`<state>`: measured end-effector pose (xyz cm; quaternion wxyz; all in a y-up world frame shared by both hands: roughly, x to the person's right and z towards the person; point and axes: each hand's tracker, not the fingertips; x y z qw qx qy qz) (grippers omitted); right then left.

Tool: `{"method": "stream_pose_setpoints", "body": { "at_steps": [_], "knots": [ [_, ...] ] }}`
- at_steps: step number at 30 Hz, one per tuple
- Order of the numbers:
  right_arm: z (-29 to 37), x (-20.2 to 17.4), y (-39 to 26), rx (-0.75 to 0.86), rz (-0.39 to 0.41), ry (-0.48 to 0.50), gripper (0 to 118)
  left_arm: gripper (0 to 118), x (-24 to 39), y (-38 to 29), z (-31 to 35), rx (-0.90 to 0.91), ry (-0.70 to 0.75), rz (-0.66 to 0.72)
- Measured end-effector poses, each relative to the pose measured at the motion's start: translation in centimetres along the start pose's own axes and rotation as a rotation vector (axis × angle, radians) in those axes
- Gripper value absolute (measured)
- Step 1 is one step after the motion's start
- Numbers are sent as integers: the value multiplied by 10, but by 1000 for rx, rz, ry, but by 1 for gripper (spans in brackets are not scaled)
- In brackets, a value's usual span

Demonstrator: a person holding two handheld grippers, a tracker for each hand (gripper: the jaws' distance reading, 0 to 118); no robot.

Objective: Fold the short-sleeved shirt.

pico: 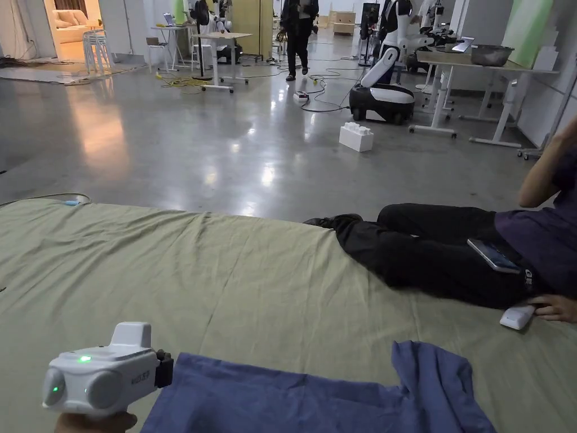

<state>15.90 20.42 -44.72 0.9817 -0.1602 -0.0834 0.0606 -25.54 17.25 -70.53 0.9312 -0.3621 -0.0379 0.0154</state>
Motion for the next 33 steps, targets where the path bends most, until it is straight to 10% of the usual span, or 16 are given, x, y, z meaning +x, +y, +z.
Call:
{"method": "stream_pose_setpoints", "body": {
  "at_steps": [3,8,18,21,25,28,33],
  "knots": [
    [-11,2,-9,-34,10,-6,0,11,-1,13,-36,-56,-3,-25],
    [-27,9,-27,-91,22,-19,0,74,3,17,-95,-171,-5,-28],
    [-39,28,-51,-195,-9,-50,0,79,17,-1,-121,-161,43,-85],
    [-54,38,-47,-210,-38,-48,0,70,18,-1,-118,-179,-2,-124],
    [-94,60,-29,-227,-88,-50,1,12,25,3,-106,-196,3,-151],
    [-137,79,-18,-294,-96,-24,5,6,29,7,-85,-174,10,-148],
    [-216,100,-5,-424,-80,-4,61,6,34,12,-39,-66,11,-122]
  ]
}}
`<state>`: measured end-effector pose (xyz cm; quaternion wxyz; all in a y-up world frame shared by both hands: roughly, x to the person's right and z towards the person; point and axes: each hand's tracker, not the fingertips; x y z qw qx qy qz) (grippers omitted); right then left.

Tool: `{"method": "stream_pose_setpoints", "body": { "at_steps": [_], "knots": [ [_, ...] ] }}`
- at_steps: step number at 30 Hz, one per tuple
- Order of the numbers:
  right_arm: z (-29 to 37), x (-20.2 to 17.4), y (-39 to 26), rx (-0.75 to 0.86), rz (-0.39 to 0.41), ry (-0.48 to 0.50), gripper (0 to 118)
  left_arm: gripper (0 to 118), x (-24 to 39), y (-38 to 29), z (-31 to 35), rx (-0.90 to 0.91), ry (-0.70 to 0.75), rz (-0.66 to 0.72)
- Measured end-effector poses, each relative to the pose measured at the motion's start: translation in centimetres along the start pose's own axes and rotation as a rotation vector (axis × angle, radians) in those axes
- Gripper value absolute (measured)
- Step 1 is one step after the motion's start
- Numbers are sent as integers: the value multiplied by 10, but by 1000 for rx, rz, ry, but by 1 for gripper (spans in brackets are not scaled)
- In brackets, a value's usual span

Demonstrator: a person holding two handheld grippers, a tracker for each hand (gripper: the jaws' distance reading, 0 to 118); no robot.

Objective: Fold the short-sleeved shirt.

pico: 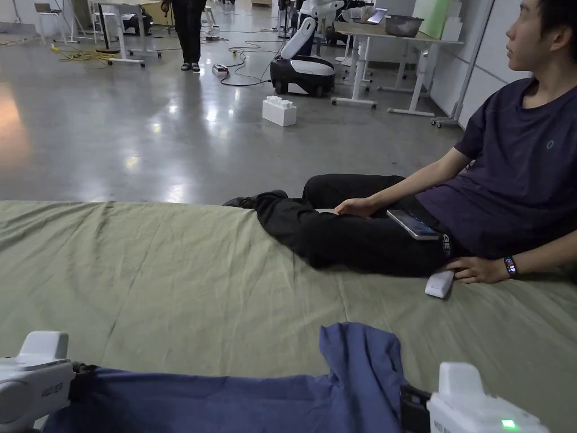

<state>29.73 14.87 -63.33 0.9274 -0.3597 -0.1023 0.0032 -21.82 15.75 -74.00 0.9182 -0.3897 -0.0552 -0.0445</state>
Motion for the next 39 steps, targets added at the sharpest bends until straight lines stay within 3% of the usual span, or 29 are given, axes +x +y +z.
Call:
{"method": "stream_pose_setpoints", "body": {
  "at_steps": [2,4,10,13,16,18,23,32,39],
  "knots": [
    [-23,2,10,-46,24,16,74,6,3,-2,12,16,-1,-18],
    [-44,3,16,-102,27,42,76,6,2,-1,18,21,1,-28],
    [-96,3,12,-268,19,37,77,6,3,-8,29,25,16,-37],
    [-92,0,16,-236,0,28,77,6,3,-11,28,19,13,-24],
    [-83,-14,12,-207,74,21,76,6,1,-16,17,17,19,-34],
    [-82,-25,10,-199,140,-8,66,6,1,-18,17,16,20,-33],
    [-69,-22,12,-169,112,-24,4,6,-3,-17,30,32,21,-4],
    [19,-2,36,48,76,-49,3,6,-10,-6,81,124,14,16],
    [108,10,72,228,106,-50,3,6,-20,24,146,236,13,32]
  ]
}}
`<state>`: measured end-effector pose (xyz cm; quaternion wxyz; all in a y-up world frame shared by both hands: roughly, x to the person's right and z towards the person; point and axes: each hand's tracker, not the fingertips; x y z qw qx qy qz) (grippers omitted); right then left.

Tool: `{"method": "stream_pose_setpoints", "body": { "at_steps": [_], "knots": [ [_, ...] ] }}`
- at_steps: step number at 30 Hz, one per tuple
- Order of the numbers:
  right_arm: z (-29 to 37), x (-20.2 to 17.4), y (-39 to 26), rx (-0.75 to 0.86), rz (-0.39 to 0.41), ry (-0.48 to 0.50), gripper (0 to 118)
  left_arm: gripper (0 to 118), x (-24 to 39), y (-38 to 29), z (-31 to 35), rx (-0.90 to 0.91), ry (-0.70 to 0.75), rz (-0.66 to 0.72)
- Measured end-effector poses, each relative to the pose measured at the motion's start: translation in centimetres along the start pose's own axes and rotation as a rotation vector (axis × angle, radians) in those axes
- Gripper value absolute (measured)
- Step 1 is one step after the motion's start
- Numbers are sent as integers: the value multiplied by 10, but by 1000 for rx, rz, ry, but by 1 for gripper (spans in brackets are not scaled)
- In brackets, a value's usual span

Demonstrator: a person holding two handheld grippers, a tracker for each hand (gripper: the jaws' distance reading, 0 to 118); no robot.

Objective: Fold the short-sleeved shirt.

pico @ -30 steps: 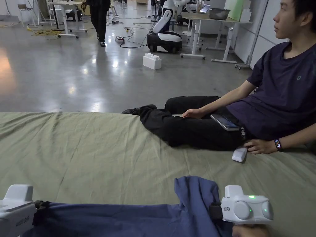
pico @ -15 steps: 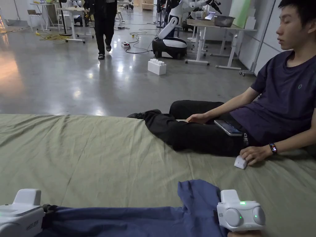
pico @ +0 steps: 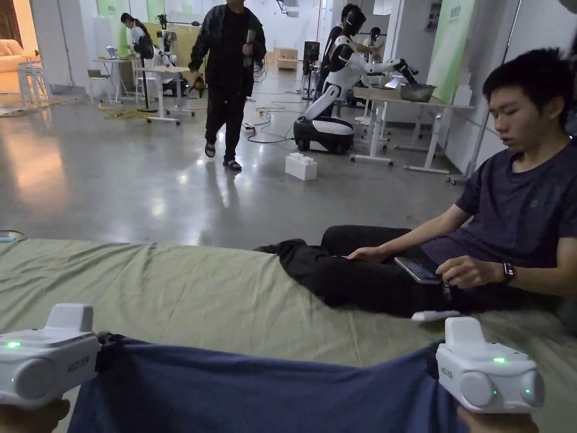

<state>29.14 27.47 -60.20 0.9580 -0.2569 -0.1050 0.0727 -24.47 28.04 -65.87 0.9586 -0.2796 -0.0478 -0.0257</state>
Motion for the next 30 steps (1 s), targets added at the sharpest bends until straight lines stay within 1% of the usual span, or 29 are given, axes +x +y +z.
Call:
{"method": "stream_pose_setpoints", "body": {
  "at_steps": [3,4,6,7,8,10,11,12,13,14,15,18,19,20,22,23,26,27,30],
  "knots": [
    [35,8,26,96,8,-5,3,6,-6,28,27,67,-7,21],
    [-6,-1,1,111,-10,-8,3,6,-6,37,36,82,-7,26],
    [-6,-1,2,157,-25,-4,3,6,-8,57,54,114,-10,33],
    [29,2,34,195,-38,69,3,6,-9,62,58,133,-10,26],
    [52,7,53,221,-47,61,3,6,-6,75,73,152,-6,22],
    [51,6,55,262,-45,50,3,6,-6,95,88,182,-1,15],
    [85,18,101,255,-33,70,3,6,-7,107,96,198,4,7],
    [101,25,126,295,-17,55,3,6,-6,118,103,210,9,4],
    [105,28,136,319,-2,44,3,6,-6,127,109,226,13,2],
    [107,33,147,309,-22,48,3,6,-7,139,117,245,15,3],
    [113,32,163,327,-17,15,3,6,-7,152,124,262,18,1],
    [113,42,198,367,-17,0,3,6,-6,188,137,302,33,-19],
    [133,37,208,446,2,-17,3,6,-5,198,140,313,33,-22],
    [141,37,218,472,16,-43,3,6,-6,208,141,323,36,-23],
    [145,41,236,471,-10,-40,3,6,-4,233,145,345,38,-18],
    [155,35,247,487,-4,-51,3,6,-2,244,147,353,44,-24],
    [165,35,272,507,-14,-64,3,6,-2,271,148,377,45,-25],
    [164,37,279,515,-27,-62,3,6,-2,278,149,382,45,-25],
    [164,37,300,545,-20,-82,3,6,-3,298,148,410,54,-17]
  ]
}}
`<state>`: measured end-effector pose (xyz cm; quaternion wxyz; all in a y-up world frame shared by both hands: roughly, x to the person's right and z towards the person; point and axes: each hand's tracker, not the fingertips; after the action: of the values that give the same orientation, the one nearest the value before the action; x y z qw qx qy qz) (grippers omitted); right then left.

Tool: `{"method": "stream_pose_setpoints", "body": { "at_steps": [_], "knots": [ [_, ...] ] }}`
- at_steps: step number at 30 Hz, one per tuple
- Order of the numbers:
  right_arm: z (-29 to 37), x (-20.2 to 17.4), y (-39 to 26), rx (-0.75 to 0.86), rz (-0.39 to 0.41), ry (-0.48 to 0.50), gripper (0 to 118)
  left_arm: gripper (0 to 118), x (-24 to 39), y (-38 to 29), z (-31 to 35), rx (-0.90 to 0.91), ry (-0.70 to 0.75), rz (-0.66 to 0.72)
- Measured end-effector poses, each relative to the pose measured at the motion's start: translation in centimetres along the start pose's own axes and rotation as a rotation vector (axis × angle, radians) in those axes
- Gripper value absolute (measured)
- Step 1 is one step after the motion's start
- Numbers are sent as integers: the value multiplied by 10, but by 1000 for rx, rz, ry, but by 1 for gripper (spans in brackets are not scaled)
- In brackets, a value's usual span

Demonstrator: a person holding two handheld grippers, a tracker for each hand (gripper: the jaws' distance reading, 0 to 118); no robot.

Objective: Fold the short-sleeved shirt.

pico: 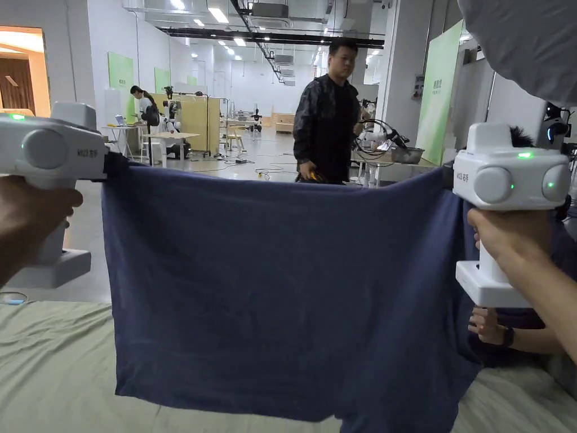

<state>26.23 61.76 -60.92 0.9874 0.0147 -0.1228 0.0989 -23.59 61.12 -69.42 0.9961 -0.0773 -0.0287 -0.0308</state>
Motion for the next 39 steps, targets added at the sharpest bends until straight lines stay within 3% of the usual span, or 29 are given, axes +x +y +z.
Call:
{"method": "stream_pose_setpoints", "body": {
  "at_steps": [7,16,27,39],
  "knots": [
    [-20,3,11,46,13,-11,3,6,0,13,-12,30,13,-21],
    [-4,-7,-59,-20,53,25,3,6,-7,-60,-11,-29,21,-2],
    [94,-2,-136,-72,125,74,3,6,-18,-176,78,-74,-22,48],
    [233,-5,-214,-145,109,107,3,6,-26,-278,203,-116,-47,71]
  ]
}}
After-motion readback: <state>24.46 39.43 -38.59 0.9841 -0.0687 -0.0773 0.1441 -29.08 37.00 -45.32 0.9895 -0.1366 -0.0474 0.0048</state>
